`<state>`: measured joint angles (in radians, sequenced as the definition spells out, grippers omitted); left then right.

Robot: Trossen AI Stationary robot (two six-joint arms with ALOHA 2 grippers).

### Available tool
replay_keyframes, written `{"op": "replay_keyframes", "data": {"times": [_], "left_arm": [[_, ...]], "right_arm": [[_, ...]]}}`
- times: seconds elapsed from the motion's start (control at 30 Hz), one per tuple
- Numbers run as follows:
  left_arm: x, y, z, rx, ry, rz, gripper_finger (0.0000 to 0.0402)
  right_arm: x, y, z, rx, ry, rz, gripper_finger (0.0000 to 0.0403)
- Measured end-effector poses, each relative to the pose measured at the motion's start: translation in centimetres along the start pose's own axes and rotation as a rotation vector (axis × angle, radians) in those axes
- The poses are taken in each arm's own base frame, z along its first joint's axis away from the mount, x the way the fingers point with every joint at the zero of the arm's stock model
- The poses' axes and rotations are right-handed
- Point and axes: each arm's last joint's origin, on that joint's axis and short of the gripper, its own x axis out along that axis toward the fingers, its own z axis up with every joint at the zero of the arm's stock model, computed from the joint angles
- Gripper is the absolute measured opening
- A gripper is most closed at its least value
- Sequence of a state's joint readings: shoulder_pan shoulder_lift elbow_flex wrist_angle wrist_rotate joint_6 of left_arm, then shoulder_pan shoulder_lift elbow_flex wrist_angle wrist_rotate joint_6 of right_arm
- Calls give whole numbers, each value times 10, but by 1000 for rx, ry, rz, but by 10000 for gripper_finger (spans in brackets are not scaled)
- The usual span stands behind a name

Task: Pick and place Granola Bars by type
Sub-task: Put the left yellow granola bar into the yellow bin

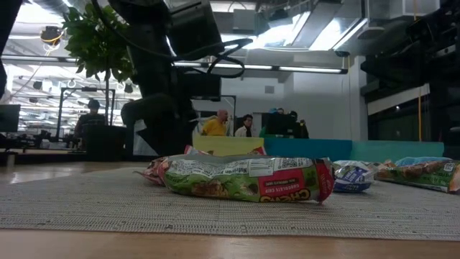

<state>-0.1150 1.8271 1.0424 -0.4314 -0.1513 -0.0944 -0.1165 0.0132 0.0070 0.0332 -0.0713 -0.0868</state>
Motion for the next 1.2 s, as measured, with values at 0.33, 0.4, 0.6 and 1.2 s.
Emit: {"op": "replay_keyframes", "data": {"times": [0.33, 0.4, 0.6, 1.2], "left_arm": [[-1, 0, -1, 4, 2, 5, 125], [-1, 1, -1, 4, 1, 11, 102], [-5, 1, 0, 9, 26, 26, 61], [-44, 7, 36, 122, 36, 121, 53]], "right_arm": [[0, 0, 0, 0, 0, 0, 24], [0, 0, 0, 0, 0, 0, 24], [0, 0, 0, 0, 0, 0, 24], [0, 0, 0, 0, 0, 0, 24]]}}
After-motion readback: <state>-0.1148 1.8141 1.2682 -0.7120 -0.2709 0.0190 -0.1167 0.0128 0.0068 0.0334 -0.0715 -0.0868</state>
